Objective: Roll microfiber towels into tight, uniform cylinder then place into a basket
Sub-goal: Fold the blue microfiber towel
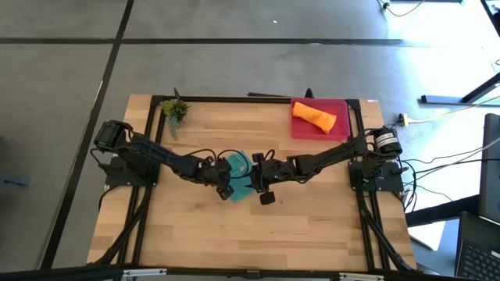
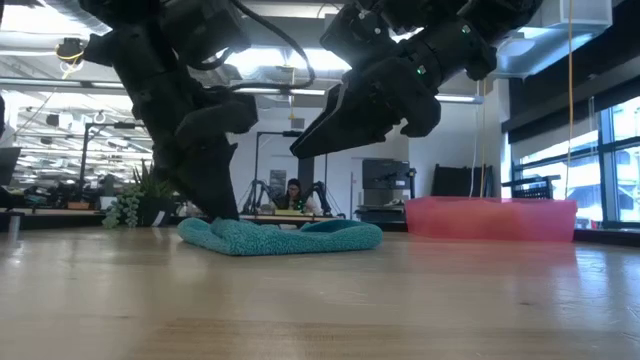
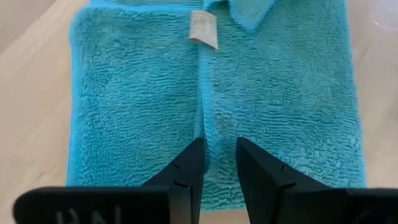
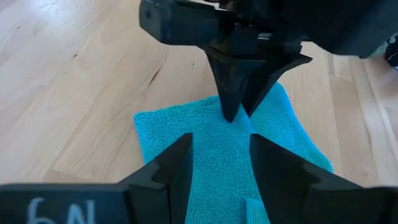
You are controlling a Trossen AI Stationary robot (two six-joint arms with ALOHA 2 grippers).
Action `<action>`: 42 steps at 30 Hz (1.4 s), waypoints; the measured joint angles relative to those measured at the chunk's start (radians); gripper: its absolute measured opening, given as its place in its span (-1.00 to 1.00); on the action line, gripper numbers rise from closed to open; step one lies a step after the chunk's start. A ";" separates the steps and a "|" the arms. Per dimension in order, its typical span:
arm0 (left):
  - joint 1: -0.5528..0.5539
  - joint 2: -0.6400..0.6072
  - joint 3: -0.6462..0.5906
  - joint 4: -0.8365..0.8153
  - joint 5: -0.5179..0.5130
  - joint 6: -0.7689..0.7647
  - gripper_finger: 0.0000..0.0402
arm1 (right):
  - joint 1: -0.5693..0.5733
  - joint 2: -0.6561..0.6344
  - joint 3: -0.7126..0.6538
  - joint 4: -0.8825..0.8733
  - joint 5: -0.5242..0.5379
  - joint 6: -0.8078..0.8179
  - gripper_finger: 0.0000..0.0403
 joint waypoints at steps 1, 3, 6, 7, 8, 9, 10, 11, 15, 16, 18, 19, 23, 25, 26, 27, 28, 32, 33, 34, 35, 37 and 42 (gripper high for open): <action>-0.003 -0.001 0.000 0.001 -0.005 0.009 -0.62 | 0.000 0.000 0.000 0.000 0.000 0.008 -0.21; -0.008 -0.004 0.005 -0.001 -0.013 0.025 -0.70 | 0.000 0.000 0.000 0.000 0.000 0.020 -0.21; -0.017 -0.004 0.010 0.001 -0.019 0.035 -0.89 | 0.000 0.000 0.000 0.000 0.000 0.019 -0.21; -0.021 -0.004 0.010 0.001 -0.019 0.035 -0.94 | 0.000 0.000 0.000 0.000 0.000 0.020 -0.21; -0.022 -0.004 0.010 0.001 -0.020 0.034 -0.97 | 0.000 0.000 0.000 -0.001 0.000 0.020 -0.21; -0.026 -0.006 0.010 0.000 -0.022 0.034 -0.97 | 0.000 0.000 0.000 -0.003 0.000 0.020 -0.21; -0.030 -0.011 0.010 -0.003 -0.025 0.032 -0.97 | 0.000 0.000 0.000 -0.005 0.000 0.020 -0.21; -0.034 -0.019 0.010 -0.003 -0.029 0.027 -0.97 | 0.000 0.000 0.000 -0.007 0.000 0.020 -0.21; -0.050 -0.057 0.012 -0.033 -0.049 0.000 -0.99 | 0.000 -0.001 0.000 -0.025 0.000 0.020 -0.21; -0.053 -0.068 0.012 -0.039 -0.050 -0.007 -0.99 | 0.000 -0.001 0.000 -0.030 0.000 0.022 -0.21; -0.056 -0.089 0.012 -0.072 -0.046 -0.044 -1.00 | 0.000 -0.001 0.000 -0.038 0.000 0.033 -0.21; -0.056 -0.091 0.012 -0.087 -0.045 -0.060 -1.00 | 0.000 -0.001 0.000 -0.038 0.000 0.043 -0.21; -0.057 -0.080 0.012 -0.124 -0.001 -0.103 -1.00 | 0.000 -0.001 0.000 -0.039 0.000 0.047 -0.21; -0.056 -0.059 0.012 -0.129 0.010 -0.104 -1.00 | 0.000 -0.001 0.000 -0.040 0.000 0.048 -0.21; -0.057 -0.055 0.011 -0.130 0.010 -0.104 -1.00 | 0.000 -0.001 0.000 -0.039 0.000 0.048 -0.21; -0.057 -0.053 0.011 -0.120 0.009 -0.104 -1.00 | 0.000 -0.001 0.000 -0.039 0.000 0.048 -0.21; -0.057 -0.050 0.012 -0.116 0.009 -0.104 -1.00 | 0.000 -0.001 0.000 -0.039 0.000 0.049 -0.21; -0.057 -0.048 0.012 -0.113 0.005 -0.105 -1.00 | 0.000 -0.001 0.000 -0.036 0.000 0.048 -0.21; -0.057 -0.048 0.012 -0.115 0.009 -0.105 -1.00 | 0.000 -0.001 0.000 -0.033 0.000 0.048 -0.21; -0.057 -0.048 0.012 -0.116 0.022 -0.104 -0.99 | 0.000 -0.001 0.000 -0.028 0.001 0.048 -0.21; -0.057 -0.048 0.012 -0.113 0.038 -0.104 -0.98 | 0.000 -0.001 0.000 -0.025 0.001 0.047 -0.21; -0.057 -0.048 0.012 -0.113 0.043 -0.104 -0.95 | 0.000 -0.001 0.000 -0.022 0.001 0.047 -0.21; -0.057 -0.048 0.012 -0.112 0.044 -0.106 -0.82 | 0.000 -0.001 0.000 -0.025 0.001 0.047 -0.21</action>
